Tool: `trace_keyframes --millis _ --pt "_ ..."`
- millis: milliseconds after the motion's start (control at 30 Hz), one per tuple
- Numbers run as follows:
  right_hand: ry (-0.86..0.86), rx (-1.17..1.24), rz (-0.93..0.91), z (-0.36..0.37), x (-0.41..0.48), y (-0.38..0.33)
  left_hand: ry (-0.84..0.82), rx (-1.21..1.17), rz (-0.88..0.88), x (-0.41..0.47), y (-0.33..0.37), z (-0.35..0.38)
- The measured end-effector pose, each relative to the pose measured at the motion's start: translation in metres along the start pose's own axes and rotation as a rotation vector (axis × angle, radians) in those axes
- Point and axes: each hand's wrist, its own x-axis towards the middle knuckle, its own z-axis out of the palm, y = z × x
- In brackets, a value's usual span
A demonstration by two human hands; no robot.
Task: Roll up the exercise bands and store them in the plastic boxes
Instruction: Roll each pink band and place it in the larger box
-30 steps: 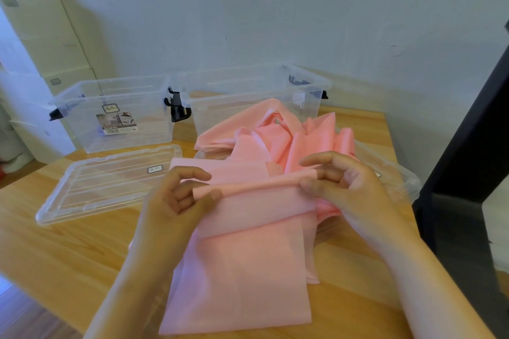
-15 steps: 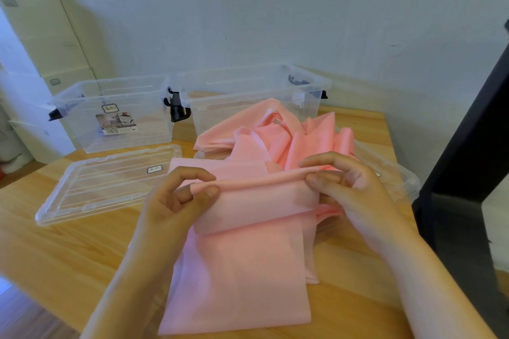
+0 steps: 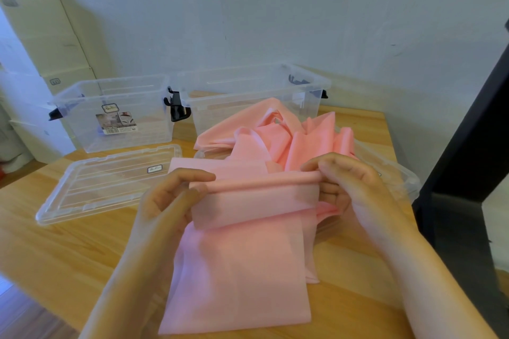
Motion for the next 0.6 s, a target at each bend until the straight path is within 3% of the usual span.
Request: trace_keyframes --millis 600 --pt "-0.005 -0.088 -0.017 0.0007 0.0034 0.0069 0.100 0.216 0.051 0.0033 -0.0030 0.0066"
